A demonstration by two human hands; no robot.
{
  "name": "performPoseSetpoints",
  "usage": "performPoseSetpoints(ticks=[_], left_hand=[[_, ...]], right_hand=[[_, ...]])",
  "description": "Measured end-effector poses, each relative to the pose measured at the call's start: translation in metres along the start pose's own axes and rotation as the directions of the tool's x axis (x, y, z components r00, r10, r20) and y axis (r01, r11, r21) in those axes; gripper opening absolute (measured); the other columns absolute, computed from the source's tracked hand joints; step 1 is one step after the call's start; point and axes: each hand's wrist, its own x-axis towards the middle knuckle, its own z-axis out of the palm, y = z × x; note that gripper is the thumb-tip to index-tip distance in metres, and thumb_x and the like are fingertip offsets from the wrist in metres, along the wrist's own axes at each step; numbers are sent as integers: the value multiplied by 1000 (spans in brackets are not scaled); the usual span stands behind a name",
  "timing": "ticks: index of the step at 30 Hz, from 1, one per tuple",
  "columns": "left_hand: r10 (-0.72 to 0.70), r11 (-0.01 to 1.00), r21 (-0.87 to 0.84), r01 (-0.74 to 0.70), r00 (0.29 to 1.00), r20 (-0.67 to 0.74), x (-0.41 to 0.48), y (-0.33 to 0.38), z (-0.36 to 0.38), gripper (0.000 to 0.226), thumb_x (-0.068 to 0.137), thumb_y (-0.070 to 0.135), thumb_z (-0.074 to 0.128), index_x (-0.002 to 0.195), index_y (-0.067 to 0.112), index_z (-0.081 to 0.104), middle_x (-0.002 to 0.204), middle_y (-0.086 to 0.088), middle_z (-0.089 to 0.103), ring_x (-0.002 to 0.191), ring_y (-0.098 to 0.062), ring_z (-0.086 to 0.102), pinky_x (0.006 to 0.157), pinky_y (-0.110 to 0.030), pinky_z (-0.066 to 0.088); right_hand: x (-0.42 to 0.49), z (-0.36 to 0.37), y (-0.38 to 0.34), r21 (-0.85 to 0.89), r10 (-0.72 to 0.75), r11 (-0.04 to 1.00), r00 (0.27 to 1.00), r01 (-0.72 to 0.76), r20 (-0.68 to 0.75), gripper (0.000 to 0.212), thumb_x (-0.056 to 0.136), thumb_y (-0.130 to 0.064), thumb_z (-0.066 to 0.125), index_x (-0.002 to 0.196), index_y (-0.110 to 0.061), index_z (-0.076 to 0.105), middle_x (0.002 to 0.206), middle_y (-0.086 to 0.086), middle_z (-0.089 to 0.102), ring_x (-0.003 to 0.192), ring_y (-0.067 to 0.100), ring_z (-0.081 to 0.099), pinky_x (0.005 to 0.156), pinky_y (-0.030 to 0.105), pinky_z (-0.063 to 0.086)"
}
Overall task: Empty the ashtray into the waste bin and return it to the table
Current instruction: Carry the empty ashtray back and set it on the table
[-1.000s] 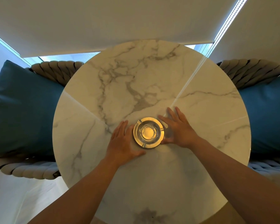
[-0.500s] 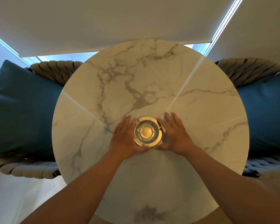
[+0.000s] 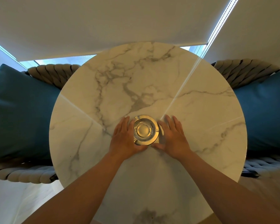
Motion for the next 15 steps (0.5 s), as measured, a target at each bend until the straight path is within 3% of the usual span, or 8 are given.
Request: performPoseSetpoints(ticks=[7,15], left_hand=[[64,998,19,-63,997,-51,24,3,-5,108,54,69,69,138,6,42,132,-6,53,127,-27,45,109,-40,36],[126,992,31,-124,986,-106,32,0,-8,104,52,74,68,131,10,49,119,-2,58,115,-25,50,100,-38,42]], right_hand=[[13,-7,-1,-6,-5,1000,1000,5,2,97,67,-65,72,146,-21,36,161,15,17,149,40,3,121,53,10],[29,-16,5,-27,7,1000,1000,-6,14,98,68,-67,71,148,-24,34,161,16,15,149,41,0,121,52,7]])
